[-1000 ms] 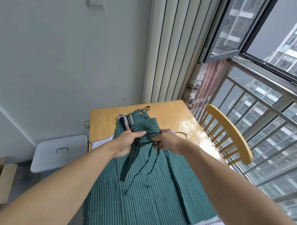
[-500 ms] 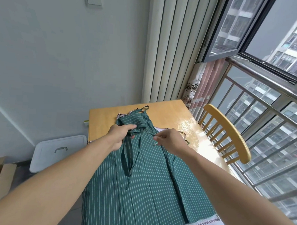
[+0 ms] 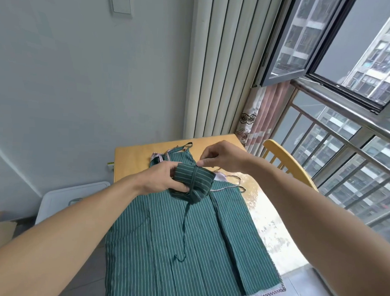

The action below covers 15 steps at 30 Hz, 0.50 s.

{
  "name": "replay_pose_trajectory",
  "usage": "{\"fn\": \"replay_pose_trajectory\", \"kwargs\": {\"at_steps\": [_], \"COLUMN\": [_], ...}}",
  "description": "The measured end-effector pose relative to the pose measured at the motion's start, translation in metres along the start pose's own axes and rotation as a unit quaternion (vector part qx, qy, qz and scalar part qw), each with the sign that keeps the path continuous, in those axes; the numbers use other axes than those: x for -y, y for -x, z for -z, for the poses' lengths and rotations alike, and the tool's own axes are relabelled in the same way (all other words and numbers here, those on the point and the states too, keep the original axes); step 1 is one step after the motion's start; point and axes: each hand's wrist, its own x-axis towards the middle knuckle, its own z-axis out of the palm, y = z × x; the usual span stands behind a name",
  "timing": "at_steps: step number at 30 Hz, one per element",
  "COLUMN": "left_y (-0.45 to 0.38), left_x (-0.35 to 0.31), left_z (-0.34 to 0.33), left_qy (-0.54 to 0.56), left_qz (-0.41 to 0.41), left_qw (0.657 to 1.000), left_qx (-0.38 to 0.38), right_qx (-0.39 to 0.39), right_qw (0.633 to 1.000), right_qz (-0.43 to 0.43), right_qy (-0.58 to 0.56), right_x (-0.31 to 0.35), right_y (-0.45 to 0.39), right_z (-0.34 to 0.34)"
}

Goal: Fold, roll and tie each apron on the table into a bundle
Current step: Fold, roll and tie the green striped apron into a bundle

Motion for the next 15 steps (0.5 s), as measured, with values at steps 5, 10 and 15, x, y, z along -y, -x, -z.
{"fn": "replay_pose_trajectory", "kwargs": {"at_steps": [5,10,15], "left_y": [0.008,0.006,0.001], "left_x": [-0.010,-0.008,-0.012], "left_z": [-0.003,-0.007,-0.010], "left_qy": [0.094,0.189,0.226], "left_qz": [-0.026,-0.039,-0.027], "left_qw": [0.995,0.980,0.974], "left_qx": [0.015,0.041,-0.003], "right_qx": [0.042,0.031,-0.086], "right_qw": [0.955,0.922,0.958], "right_qz": [-0.052,-0.098,-0.164], "right_qy": [-0.288,-0.374,-0.218], "right_x": [-0.022,-0.040,-0.053], "right_y": [0.000,-0.005,0.004], "right_z": [-0.018,-0.044,-0.071]}}
